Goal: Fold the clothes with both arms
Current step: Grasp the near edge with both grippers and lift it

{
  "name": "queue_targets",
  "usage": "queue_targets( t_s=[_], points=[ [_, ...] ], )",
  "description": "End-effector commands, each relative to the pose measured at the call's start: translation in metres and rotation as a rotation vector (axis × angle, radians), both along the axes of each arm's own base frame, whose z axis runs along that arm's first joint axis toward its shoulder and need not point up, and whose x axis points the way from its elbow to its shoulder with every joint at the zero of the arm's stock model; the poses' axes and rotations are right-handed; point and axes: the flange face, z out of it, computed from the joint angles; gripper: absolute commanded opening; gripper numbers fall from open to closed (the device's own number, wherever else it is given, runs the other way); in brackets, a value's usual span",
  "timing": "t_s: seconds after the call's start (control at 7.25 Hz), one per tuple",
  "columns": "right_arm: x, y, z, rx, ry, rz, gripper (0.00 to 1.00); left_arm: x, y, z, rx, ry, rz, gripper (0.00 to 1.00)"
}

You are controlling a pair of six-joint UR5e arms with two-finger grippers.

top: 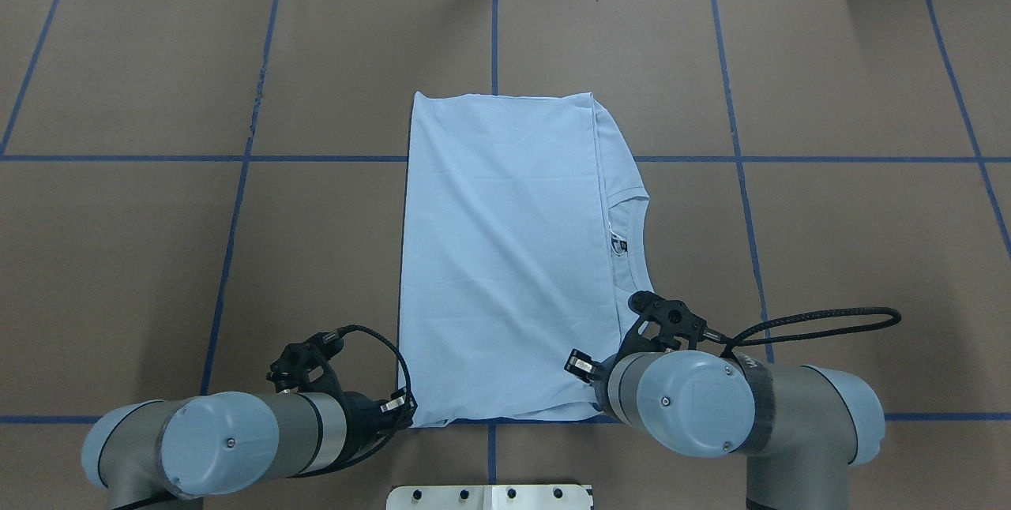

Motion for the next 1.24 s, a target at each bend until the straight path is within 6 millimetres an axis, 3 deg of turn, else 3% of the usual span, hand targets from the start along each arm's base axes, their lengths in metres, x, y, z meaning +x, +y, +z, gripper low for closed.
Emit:
queue_targets(
  t_s=[0.0, 0.28, 0.41, 0.55, 0.69, 0.83, 0.97, 1.1],
  points=[
    [0.007, 0.0, -0.011, 0.007, -0.027, 0.008, 0.0, -0.038, 0.005, -0.042, 0.005, 0.085, 0.002, 0.0],
    [0.033, 0.008, -0.031, -0.012, -0.09, 0.038, 0.0, -0.097, 0.016, -0.106, -0.039, 0.143, 0.014, 0.0],
    [0.045, 0.006, -0.048, -0.022, -0.134, 0.084, 0.0, -0.107, 0.01, -0.119, -0.037, 0.158, -0.001, 0.0],
    [0.058, 0.004, -0.067, 0.013, -0.178, 0.123, 0.0, -0.118, -0.021, -0.125, -0.026, 0.169, -0.069, 0.0],
    [0.058, -0.009, -0.073, 0.02, -0.186, 0.152, 0.0, -0.125, -0.057, -0.136, -0.006, 0.182, -0.144, 0.0],
    [0.066, -0.044, -0.083, 0.029, -0.196, 0.214, 0.0, -0.113, -0.095, -0.131, 0.015, 0.145, -0.2, 0.0],
    [0.059, -0.077, -0.08, 0.031, -0.176, 0.263, 0.0, -0.112, -0.135, -0.129, 0.053, 0.119, -0.254, 0.0],
    [0.058, -0.115, -0.077, 0.018, -0.15, 0.297, 0.0, -0.119, -0.16, -0.12, 0.086, 0.086, -0.276, 0.0]
  ],
)
